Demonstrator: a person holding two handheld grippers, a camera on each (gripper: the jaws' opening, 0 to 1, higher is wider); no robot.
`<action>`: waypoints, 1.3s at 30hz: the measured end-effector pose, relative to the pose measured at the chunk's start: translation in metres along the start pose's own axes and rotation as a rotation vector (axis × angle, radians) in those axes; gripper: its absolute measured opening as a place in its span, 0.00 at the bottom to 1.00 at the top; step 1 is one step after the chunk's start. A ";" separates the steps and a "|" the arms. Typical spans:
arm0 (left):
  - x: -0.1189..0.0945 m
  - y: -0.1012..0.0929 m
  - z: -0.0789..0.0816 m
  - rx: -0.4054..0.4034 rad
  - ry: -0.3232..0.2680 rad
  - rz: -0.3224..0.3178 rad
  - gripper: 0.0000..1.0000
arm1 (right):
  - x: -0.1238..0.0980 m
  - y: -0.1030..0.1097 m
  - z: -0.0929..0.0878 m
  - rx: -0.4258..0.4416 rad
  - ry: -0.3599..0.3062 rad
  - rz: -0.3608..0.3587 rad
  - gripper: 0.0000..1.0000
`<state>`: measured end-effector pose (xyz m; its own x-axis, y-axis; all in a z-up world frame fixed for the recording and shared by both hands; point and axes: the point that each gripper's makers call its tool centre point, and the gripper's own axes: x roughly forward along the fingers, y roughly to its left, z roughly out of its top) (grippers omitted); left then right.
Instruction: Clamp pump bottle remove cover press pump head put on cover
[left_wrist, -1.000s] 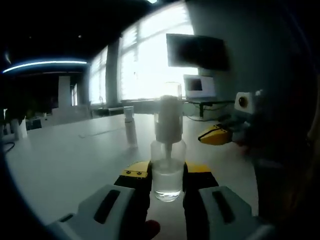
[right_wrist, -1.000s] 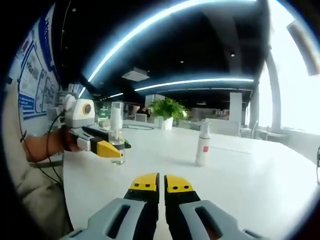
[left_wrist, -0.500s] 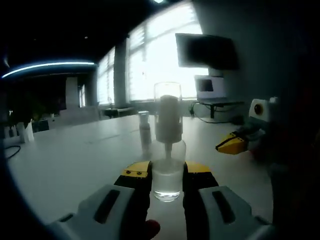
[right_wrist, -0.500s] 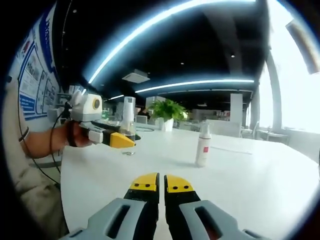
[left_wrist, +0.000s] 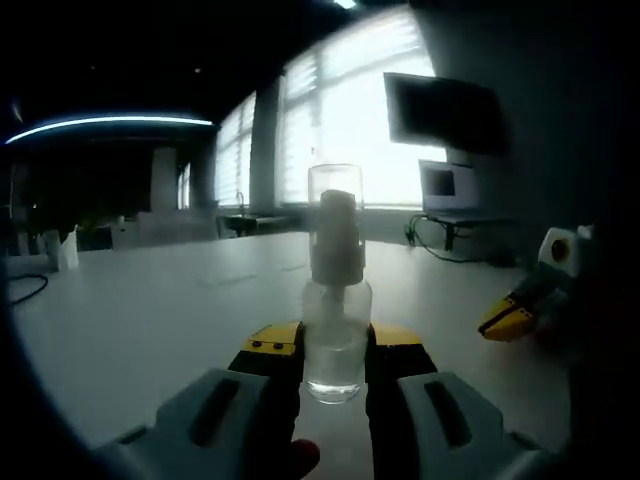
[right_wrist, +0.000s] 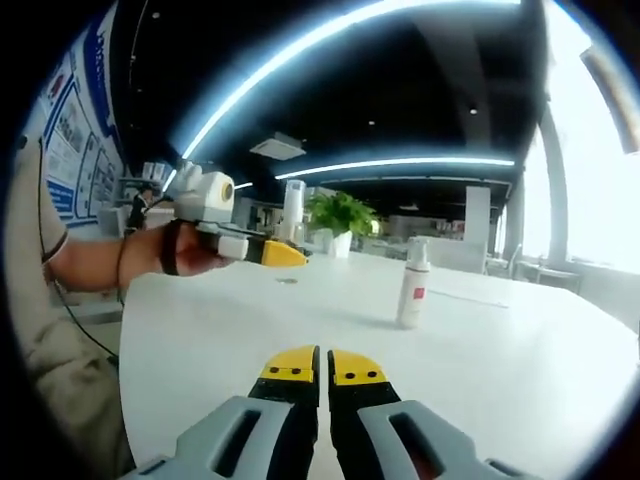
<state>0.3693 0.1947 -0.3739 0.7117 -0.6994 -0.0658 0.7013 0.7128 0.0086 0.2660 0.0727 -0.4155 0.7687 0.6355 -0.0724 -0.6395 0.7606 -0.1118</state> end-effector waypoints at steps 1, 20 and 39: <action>0.002 0.002 0.000 0.004 0.001 0.010 0.15 | 0.000 0.000 0.000 -0.001 0.000 0.001 0.00; 0.036 0.053 -0.004 0.015 -0.026 0.097 0.15 | -0.002 -0.005 0.001 -0.011 -0.014 -0.037 0.00; 0.068 0.086 -0.028 -0.014 0.018 0.121 0.15 | -0.002 -0.005 -0.001 -0.022 -0.002 -0.043 0.00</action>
<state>0.4767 0.2098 -0.4051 0.7902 -0.6073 -0.0826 0.6096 0.7927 0.0032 0.2679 0.0673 -0.4157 0.7957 0.6022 -0.0652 -0.6049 0.7844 -0.1368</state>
